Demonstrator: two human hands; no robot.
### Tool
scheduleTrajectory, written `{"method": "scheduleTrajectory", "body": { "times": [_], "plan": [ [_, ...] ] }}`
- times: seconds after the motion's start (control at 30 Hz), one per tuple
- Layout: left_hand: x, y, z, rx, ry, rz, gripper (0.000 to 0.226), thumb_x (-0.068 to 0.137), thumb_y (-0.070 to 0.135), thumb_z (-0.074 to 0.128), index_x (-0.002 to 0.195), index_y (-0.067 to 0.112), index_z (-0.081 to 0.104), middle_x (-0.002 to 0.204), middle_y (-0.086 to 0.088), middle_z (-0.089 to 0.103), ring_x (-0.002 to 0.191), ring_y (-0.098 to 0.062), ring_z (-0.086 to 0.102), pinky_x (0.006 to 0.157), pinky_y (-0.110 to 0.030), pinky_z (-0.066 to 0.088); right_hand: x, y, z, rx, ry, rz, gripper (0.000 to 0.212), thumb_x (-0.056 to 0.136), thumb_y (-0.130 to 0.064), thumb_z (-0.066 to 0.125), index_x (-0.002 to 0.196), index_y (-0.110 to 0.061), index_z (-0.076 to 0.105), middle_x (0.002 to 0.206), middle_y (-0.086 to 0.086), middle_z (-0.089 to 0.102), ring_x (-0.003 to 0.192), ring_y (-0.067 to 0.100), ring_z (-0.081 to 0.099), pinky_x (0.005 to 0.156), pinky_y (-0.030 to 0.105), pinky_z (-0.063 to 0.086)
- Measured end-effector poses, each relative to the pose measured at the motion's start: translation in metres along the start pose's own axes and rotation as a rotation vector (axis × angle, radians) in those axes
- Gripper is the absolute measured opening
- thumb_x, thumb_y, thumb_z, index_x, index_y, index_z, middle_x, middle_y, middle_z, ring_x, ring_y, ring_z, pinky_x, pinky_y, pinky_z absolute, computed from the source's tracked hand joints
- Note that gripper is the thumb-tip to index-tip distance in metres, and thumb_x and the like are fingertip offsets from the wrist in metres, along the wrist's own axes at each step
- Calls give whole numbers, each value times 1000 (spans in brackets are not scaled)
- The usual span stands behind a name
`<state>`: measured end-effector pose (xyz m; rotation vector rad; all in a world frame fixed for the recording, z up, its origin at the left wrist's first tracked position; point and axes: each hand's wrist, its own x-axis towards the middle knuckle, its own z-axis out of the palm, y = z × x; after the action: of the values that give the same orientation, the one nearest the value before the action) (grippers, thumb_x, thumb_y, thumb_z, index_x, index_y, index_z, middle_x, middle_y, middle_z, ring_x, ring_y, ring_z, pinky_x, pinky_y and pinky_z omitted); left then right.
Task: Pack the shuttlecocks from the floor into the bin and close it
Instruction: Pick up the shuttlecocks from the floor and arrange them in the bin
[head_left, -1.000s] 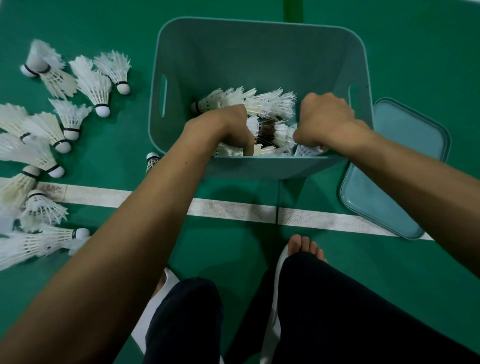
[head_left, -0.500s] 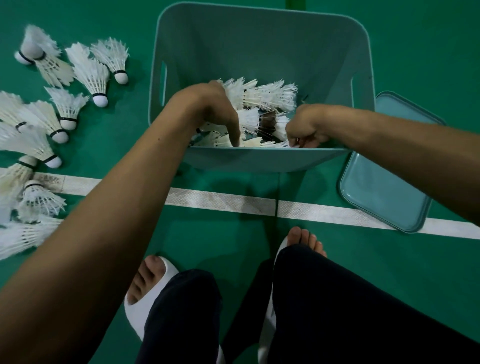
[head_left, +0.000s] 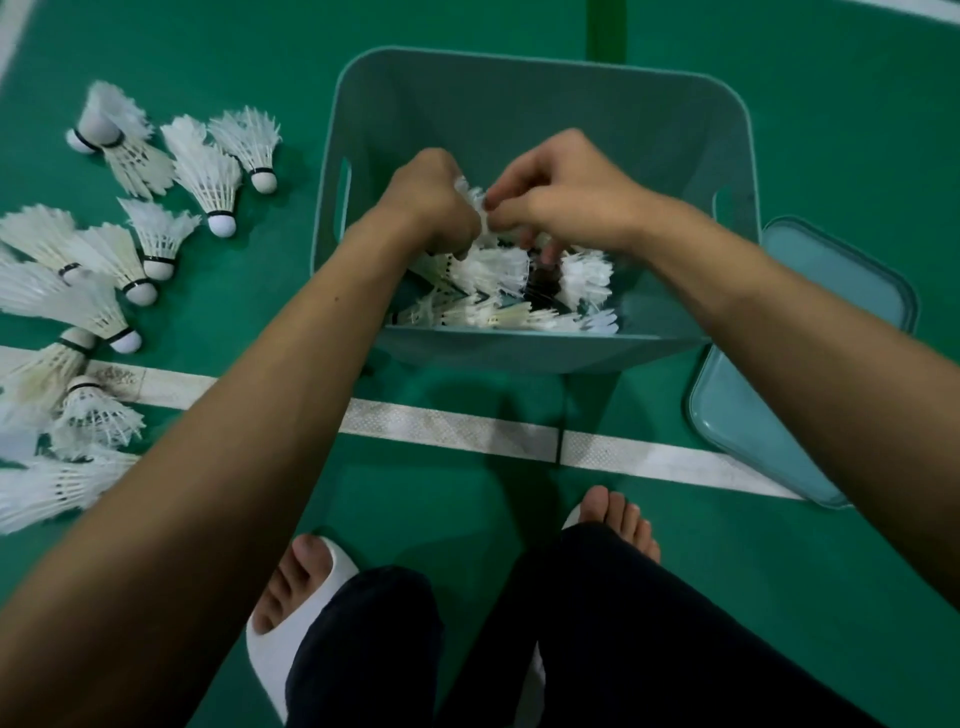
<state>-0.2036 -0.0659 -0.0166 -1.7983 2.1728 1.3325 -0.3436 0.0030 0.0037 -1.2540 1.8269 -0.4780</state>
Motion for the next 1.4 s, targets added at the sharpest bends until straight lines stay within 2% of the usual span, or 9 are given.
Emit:
{"method": "scheduleTrajectory", "body": {
  "times": [0.2, 0.33, 0.47, 0.63, 0.87, 1.03, 1.17, 1.27, 1.4],
  "plan": [
    [1, -3, 0, 76, 2, 181, 78, 85, 10, 72, 147, 5, 26, 105, -10, 53, 98, -25, 55, 80, -27, 39, 24, 7, 18, -255, -51, -248, 6, 83, -11, 74, 83, -6, 76, 67, -9, 64, 54, -7, 55, 53, 6, 39],
    [7, -9, 0, 97, 75, 203, 68, 82, 11, 77, 138, 8, 37, 113, -11, 55, 104, -26, 56, 81, -26, 40, 44, 14, 27, -187, 73, -182, 11, 84, -9, 71, 76, -2, 74, 67, 9, 67, 55, 7, 51, 57, 24, 43],
    [-3, -5, 9, 340, 141, 273, 82, 68, 0, 71, 140, 9, 33, 140, -17, 37, 130, -37, 37, 102, -42, 43, 62, 12, 34, -58, 292, -73, 13, 83, -4, 63, 76, 1, 73, 70, 14, 67, 66, 16, 57, 59, 33, 44],
    [-9, -8, 12, 385, 232, 131, 67, 75, 0, 71, 133, 8, 38, 138, -17, 39, 123, -38, 48, 89, -39, 45, 93, -2, 45, 137, 191, 76, 20, 86, 3, 55, 71, -1, 67, 64, 6, 57, 64, 17, 53, 60, 30, 42],
    [-4, -18, 11, 461, -34, 56, 60, 88, 4, 60, 145, 5, 41, 152, -22, 35, 136, -41, 45, 113, -44, 42, 98, 3, 56, 211, 299, 195, 17, 78, -17, 83, 68, -15, 70, 74, 3, 71, 74, 17, 70, 70, 35, 61],
    [-2, -13, 14, 467, 28, 15, 60, 88, 8, 63, 144, 4, 43, 149, -21, 33, 127, -44, 52, 102, -47, 47, 93, 1, 45, 240, 319, 243, 25, 67, -24, 92, 82, -8, 79, 81, 5, 76, 76, 16, 73, 69, 33, 63],
    [-4, -12, 13, 451, 107, 65, 52, 87, 9, 63, 136, 5, 49, 140, -18, 41, 119, -42, 55, 97, -47, 49, 89, 1, 44, 263, 263, 268, 11, 75, -12, 80, 71, -4, 74, 73, 7, 73, 71, 22, 73, 70, 44, 65],
    [-6, -14, 11, 443, 205, 114, 50, 86, 8, 65, 132, 5, 48, 134, -18, 44, 116, -42, 55, 88, -46, 47, 86, -6, 49, 322, 203, 248, 27, 81, -6, 71, 58, -12, 60, 55, 4, 57, 56, 19, 58, 60, 32, 55],
    [-2, -20, 3, 460, 197, 156, 49, 84, 9, 67, 131, 9, 49, 130, -17, 48, 113, -40, 57, 81, -40, 42, 91, -10, 51, 291, 220, 233, 21, 85, -8, 69, 66, -13, 63, 64, 3, 61, 60, 16, 61, 58, 33, 59]
  ]
}}
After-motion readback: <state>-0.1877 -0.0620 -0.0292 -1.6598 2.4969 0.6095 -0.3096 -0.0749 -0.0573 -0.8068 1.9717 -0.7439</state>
